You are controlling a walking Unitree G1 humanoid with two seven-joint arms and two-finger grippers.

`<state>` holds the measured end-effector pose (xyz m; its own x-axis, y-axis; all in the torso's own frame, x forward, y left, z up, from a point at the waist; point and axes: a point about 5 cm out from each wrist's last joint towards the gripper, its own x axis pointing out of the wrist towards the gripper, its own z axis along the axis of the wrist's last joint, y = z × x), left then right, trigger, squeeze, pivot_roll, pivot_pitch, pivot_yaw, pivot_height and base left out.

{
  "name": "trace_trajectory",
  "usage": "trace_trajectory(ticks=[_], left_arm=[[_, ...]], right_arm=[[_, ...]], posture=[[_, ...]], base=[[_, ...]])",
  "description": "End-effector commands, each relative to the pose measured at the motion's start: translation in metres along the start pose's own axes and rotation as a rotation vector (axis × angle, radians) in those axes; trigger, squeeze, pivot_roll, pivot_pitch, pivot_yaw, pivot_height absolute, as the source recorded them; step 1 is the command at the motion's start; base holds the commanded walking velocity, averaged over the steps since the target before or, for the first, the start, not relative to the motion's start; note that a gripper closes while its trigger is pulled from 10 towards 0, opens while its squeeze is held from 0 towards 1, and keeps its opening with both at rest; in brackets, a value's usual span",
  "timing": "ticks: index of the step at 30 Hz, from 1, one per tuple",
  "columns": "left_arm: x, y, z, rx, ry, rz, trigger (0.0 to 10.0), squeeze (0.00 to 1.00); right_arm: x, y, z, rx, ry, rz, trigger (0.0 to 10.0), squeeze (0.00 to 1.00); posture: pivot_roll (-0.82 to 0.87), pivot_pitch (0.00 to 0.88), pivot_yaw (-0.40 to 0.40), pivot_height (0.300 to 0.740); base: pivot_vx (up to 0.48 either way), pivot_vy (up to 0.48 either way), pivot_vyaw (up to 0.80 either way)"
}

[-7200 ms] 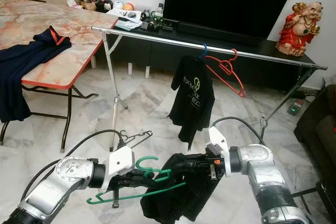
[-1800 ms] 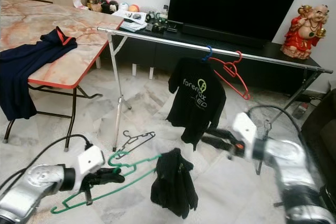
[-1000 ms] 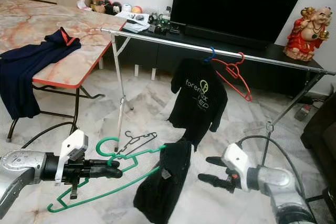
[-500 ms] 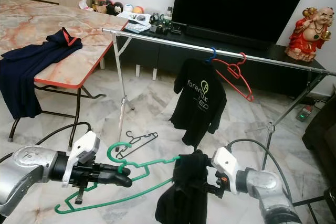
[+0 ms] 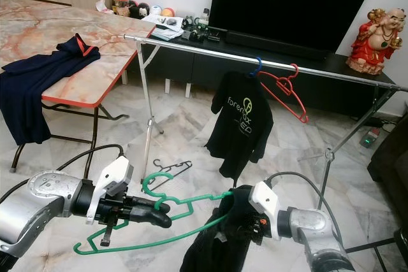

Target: Hang hanger

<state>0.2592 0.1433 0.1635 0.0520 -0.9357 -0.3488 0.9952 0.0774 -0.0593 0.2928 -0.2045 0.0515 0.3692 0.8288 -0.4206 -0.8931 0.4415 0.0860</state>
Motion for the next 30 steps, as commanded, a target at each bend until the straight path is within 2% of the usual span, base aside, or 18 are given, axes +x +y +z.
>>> trace_trajectory(ticks=[1,30], left_arm=[[0.0030,-0.0022,0.0150,0.067,-0.046,-0.044,10.0,0.00],[-0.0002,0.0056,0.0083,0.048,-0.038,0.014,10.0,0.00]], right_arm=[[-0.0024,-0.0021,0.0008,-0.004,0.008,-0.009,0.0,0.00],[-0.0024,-0.0067,0.0099,-0.012,-0.023,-0.023,0.0,0.00]], posture=[[0.10,0.000,-0.130,0.740],[0.10,0.000,-0.137,0.740]], base=[[0.000,0.000,0.00],[0.000,0.000,0.00]])
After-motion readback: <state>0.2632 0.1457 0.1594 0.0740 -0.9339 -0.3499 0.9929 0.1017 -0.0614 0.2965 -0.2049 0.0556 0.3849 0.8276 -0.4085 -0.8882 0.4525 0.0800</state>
